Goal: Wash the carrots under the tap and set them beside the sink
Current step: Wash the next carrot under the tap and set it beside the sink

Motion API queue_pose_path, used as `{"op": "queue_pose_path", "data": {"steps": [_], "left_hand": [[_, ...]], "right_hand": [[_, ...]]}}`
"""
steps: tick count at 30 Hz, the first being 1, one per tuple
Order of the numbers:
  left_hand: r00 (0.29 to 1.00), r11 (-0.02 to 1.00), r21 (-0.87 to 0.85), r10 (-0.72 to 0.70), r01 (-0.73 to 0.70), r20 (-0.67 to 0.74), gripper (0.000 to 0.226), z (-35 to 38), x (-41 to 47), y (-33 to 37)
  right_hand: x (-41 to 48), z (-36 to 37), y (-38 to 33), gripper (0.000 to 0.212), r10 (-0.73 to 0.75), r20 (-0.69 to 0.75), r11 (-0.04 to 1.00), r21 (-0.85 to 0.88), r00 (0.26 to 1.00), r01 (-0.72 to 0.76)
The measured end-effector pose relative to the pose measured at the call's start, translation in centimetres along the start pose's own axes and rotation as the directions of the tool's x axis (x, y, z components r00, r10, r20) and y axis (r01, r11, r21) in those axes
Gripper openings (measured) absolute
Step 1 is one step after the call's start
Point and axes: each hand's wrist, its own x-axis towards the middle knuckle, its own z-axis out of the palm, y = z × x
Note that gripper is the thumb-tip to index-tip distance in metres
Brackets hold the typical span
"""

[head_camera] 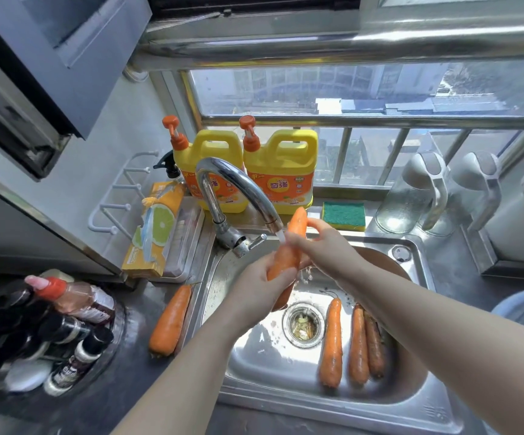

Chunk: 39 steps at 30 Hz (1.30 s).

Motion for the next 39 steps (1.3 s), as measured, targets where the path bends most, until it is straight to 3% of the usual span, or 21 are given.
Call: {"op": "queue_pose_path", "data": {"steps": [3,6,11,15,19,24,29,32,36,39], "left_hand": [[0.999,0.998,0.058,0.002,0.0,-0.039,0.018,-0.2,0.0,-0.2],[0.996,0.999,0.03,-0.025,0.028,-0.088,0.029,-0.1,-0.1,-0.4],[0.997,0.999,-0.022,-0.036,0.034,-0.066,0.017,-0.2,0.1,-0.5],[0.997,0.997,-0.059,-0.06,0.057,-0.057,0.022,-0.4,0.3,-0.4],[0.999,0.997,-0.061,-0.051,0.051,0.001,0.03,-0.2,0.3,-0.4],[0.997,0.994,-0.087,-0.069,0.065,-0.037,0.035,-0.1,0.5,-0.4],[0.996,0.986,-0.143,-0.085,0.082,-0.013,0.032,0.2,0.4,-0.1],[0.995,0.978,-0.188,-0.096,0.091,-0.019,0.031,0.1,0.3,0.0],[0.995,0.98,-0.175,-0.096,0.096,0.011,0.031,0.1,0.3,0.1],[0.995,0.981,-0.171,-0.097,0.095,-0.006,0.031,0.1,0.4,0.2]], "right_hand": [[-0.1,0.0,-0.2,0.073,0.0,0.041,1.0,-0.014,0.999,0.001],[-1.0,0.1,-0.4,0.09,-0.007,0.168,1.0,-0.013,0.986,0.009],[-0.5,0.2,-0.5,0.053,-0.057,0.004,0.997,-0.049,0.998,0.057],[-0.8,0.5,0.0,0.054,-0.057,0.168,0.998,0.03,0.984,0.053],[-0.5,-0.2,-0.3,0.05,-0.043,0.075,0.999,0.023,0.996,0.041],[-0.4,-0.1,0.4,0.076,-0.02,0.22,0.995,0.1,0.975,-0.002],[-0.8,-0.8,0.0,0.053,0.008,0.192,0.987,0.155,0.981,-0.038],[-0.8,-0.6,0.5,0.071,0.01,0.242,0.99,0.131,0.97,-0.043],[-0.8,-0.7,0.5,0.064,-0.002,0.145,0.989,0.145,0.989,-0.019],[-0.9,-0.4,0.3,0.092,0.013,0.191,0.995,0.097,0.982,-0.032]]}}
